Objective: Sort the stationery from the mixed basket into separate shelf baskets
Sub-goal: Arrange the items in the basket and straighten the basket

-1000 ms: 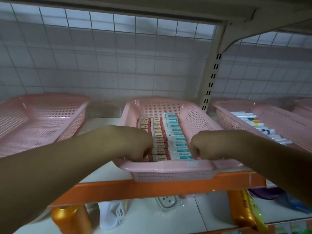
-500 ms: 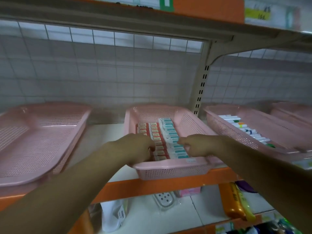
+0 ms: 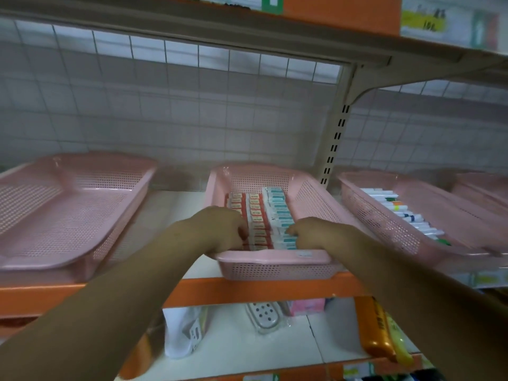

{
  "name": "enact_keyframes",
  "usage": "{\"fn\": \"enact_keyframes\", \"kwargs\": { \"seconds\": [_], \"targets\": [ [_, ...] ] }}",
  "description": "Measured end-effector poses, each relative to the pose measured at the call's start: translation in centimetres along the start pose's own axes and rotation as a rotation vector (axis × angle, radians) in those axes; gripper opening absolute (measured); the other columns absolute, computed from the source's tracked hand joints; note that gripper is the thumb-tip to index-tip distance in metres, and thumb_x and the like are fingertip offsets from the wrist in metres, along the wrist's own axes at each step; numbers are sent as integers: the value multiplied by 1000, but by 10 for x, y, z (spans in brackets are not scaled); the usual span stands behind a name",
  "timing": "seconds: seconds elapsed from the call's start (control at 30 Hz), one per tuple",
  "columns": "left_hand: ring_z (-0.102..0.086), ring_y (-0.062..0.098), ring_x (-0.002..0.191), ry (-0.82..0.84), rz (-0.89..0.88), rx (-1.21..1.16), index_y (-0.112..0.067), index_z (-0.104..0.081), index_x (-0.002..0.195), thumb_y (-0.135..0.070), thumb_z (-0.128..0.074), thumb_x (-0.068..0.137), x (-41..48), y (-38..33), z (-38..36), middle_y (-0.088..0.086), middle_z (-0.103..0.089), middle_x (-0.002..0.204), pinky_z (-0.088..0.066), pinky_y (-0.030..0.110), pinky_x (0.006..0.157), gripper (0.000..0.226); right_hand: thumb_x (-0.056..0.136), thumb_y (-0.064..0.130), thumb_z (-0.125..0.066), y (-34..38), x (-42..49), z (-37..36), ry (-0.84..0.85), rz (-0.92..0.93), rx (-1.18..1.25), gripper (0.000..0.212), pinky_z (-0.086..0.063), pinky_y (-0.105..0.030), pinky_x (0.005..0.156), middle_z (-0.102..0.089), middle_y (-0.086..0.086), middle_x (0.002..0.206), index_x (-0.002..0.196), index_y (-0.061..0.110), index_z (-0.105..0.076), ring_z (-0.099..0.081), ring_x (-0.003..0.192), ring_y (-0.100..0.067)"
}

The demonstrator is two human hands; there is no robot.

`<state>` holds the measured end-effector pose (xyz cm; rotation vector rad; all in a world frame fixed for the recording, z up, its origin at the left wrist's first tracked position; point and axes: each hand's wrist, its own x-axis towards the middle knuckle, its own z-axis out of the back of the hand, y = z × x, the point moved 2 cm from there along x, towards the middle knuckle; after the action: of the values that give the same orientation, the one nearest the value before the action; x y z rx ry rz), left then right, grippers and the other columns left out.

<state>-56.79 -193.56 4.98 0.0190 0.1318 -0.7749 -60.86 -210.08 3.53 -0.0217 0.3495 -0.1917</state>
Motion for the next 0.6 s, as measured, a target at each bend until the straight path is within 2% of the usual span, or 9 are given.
{"fn": "enact_keyframes", "kwargs": {
  "seconds": [0.13,0.27,0.43,0.5,0.57,0.6],
  "targets": [
    [-51,15,112,9,11,-2,-28,-57,126,-30,-48,92,-2,-1,1,-5,-57,128,-38,23,88,35,92,8,-45,-2,1,0,-58,29,35,36,-44,-27,84,-61,-8,121,124,12,-60,-57,105,-23],
    [-51,15,112,1,32,-29,-29,-56,127,-28,-48,93,-2,-1,0,-4,-56,129,-34,20,83,35,92,10,-45,-2,3,-1,-52,19,40,35,-44,-29,92,-60,-8,123,125,11,-59,-56,108,-24],
    [-51,15,112,14,32,-25,-28,-57,126,-28,-48,93,-2,-2,0,-4,-57,128,-38,23,88,35,93,11,-44,-1,-1,0,-56,11,101,35,-44,-28,90,-59,-9,124,126,9,-57,-56,110,-24],
    [-51,15,113,15,32,-24,-28,-57,126,-29,-49,93,-2,-2,0,-4,-57,128,-39,24,90,35,94,10,-42,-2,-3,1,-74,-21,195,33,-45,-26,87,-59,-9,122,124,7,-55,-56,109,-24],
    [-52,15,113,13,36,-27,-27,-57,126,-30,-49,92,-2,-1,0,-4,-57,128,-40,26,92,35,94,7,-40,-6,-3,3,-74,-45,332,25,-46,-27,79,-61,-10,109,110,5,-59,-58,100,-23],
    [-52,14,112,10,36,-32,-28,-58,125,-31,-50,92,-2,-1,0,-5,-58,127,-40,26,92,35,92,3,-39,-8,-4,3,-56,-53,411,21,-47,-26,69,-61,-9,94,94,5,-59,-58,85,-20]
  ]
}}
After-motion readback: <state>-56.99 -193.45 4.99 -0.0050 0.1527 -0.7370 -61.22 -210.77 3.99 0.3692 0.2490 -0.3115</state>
